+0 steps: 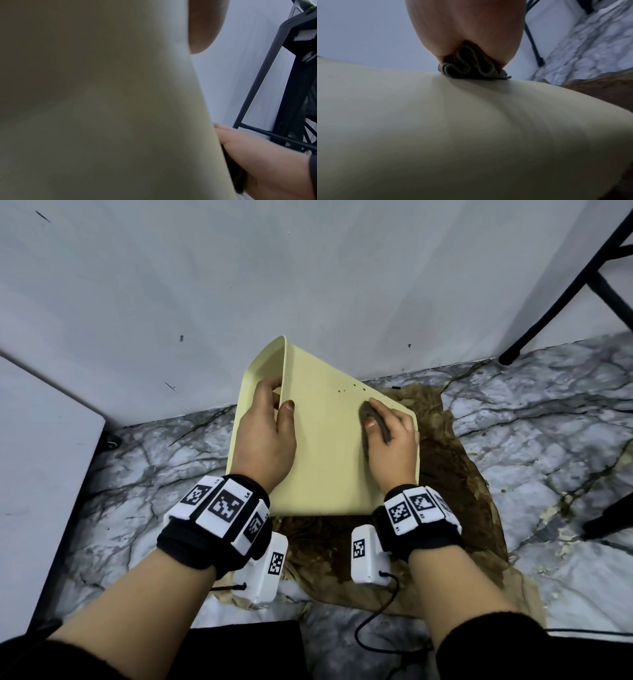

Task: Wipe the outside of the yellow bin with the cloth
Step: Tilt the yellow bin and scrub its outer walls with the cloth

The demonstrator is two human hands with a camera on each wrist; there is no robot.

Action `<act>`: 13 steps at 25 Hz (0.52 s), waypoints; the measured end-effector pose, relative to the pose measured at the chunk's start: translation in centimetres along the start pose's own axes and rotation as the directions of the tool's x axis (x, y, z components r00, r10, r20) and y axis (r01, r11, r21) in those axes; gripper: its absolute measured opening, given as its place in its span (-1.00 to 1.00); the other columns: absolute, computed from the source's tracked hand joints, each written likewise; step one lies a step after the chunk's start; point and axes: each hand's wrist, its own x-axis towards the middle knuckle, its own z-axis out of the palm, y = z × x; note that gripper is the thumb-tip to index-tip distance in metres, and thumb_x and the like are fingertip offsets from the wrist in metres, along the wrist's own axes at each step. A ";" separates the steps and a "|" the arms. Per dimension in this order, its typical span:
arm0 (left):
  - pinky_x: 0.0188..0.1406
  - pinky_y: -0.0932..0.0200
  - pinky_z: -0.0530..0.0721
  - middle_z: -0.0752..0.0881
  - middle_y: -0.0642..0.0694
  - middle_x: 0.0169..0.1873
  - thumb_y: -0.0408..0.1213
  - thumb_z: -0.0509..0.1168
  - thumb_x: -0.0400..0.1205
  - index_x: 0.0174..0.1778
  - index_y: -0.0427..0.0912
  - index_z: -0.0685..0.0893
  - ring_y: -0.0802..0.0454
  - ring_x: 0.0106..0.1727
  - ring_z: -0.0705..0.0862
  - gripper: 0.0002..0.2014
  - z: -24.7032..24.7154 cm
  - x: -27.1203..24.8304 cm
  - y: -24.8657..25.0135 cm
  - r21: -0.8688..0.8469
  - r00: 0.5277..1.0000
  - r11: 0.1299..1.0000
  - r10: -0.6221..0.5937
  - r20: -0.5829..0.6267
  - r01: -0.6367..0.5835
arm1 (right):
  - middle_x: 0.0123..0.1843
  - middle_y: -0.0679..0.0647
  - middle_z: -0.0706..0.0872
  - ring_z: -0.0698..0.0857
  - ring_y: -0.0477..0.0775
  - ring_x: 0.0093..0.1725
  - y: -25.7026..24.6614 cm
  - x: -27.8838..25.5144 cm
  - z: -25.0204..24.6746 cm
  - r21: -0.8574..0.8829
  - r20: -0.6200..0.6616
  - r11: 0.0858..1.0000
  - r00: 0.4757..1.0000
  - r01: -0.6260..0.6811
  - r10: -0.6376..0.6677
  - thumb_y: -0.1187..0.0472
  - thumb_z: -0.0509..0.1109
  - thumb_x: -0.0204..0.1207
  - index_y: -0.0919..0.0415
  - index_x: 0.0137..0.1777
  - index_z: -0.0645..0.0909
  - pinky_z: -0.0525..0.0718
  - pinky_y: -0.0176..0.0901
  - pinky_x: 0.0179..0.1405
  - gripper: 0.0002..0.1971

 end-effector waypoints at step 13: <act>-0.29 0.25 0.35 0.56 -0.03 -0.12 -0.34 0.08 0.65 0.33 -0.10 0.40 -0.01 -0.13 0.55 -0.68 -0.2 0.4 -0.7 -0.019 0.999 0.999 -0.038 -0.017 0.037 | 0.39 0.11 0.45 0.30 0.23 0.37 0.5 -0.3 -0.5 -0.007 -0.064 0.977 0.975 -0.213 0.212 0.20 0.21 0.58 -0.03 0.32 0.53 0.18 -0.29 0.27 -0.67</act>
